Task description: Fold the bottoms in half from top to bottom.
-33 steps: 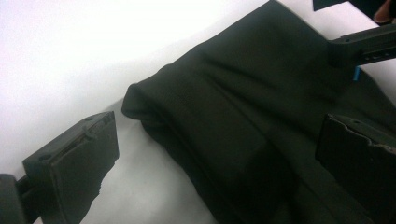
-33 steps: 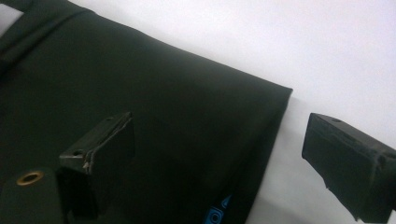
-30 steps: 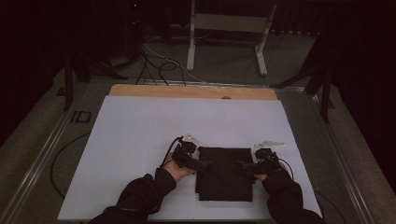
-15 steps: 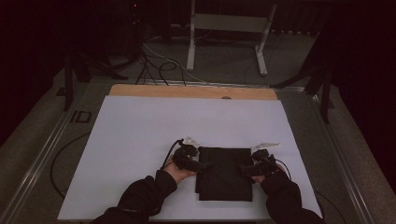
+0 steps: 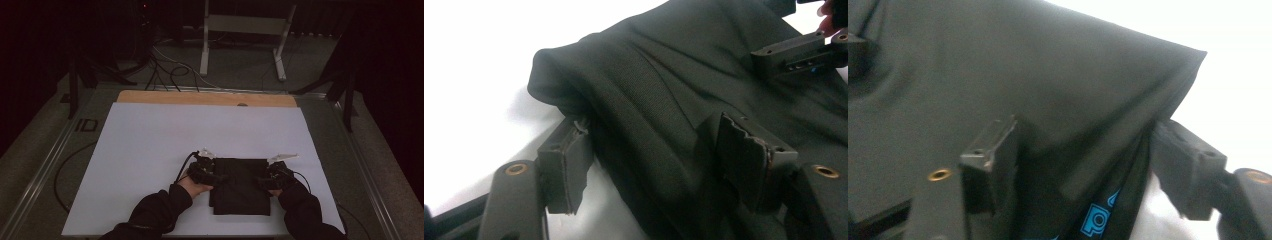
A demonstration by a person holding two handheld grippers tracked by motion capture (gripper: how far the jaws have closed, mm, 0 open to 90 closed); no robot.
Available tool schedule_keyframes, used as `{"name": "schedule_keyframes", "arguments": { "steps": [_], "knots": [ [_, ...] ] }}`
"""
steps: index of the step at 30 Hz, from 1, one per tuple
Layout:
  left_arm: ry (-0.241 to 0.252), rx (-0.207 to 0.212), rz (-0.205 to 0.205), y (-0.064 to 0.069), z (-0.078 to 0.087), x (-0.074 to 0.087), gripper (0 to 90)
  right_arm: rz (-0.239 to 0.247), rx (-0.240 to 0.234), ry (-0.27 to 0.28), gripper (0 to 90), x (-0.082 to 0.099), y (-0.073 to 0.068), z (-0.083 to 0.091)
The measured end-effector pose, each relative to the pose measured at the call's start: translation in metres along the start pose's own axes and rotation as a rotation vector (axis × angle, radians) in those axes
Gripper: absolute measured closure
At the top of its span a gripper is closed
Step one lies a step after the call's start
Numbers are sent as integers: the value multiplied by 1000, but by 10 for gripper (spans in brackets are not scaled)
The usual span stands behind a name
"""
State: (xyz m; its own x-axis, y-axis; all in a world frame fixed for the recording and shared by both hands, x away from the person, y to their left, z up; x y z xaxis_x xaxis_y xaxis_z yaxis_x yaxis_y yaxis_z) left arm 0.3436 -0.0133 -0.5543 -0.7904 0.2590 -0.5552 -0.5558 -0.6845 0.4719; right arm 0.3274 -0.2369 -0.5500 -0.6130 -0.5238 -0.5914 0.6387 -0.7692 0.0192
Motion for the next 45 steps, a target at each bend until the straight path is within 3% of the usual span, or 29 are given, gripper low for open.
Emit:
{"name": "schedule_keyframes", "arguments": {
  "steps": [9,12,13,16,18,21,25,31,45],
  "knots": [
    [-27,-6,7,2,-1,-2,430,26,-54,12,545,-2,-6,2],
    [-16,-23,8,1,-1,-1,495,24,-69,16,593,-2,-7,2],
    [-16,-27,9,1,-1,-1,556,32,-82,21,631,-2,-9,2],
    [-14,-21,21,2,-2,-1,598,39,-84,19,643,-2,-9,2],
    [-18,-18,15,4,-4,-1,638,42,-102,21,710,-3,-11,1],
    [-23,-11,9,5,-4,0,680,41,-107,24,740,-3,-12,2],
    [-5,-10,12,7,-4,0,714,76,-72,33,768,-4,-16,2],
    [12,0,2,11,0,-2,731,48,-78,53,776,-5,-15,6],
    [38,31,-31,25,13,-14,744,36,-72,111,783,-13,-14,18]
  ]
}}
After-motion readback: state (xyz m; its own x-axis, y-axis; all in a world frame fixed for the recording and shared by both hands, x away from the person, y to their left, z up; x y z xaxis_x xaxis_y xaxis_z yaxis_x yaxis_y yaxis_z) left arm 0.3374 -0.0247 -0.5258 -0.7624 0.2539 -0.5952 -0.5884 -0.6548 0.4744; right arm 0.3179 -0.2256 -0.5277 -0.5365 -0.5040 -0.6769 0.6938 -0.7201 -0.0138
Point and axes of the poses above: each handheld gripper's, and its own axes: z roughly backward along the jaws, x roughly out of its underside, y roughly to its right, the point moved 5 cm from there along -z, roughly forward along the jaws, and after that the axes turned 12 degrees about z, right-handed, at the moved point
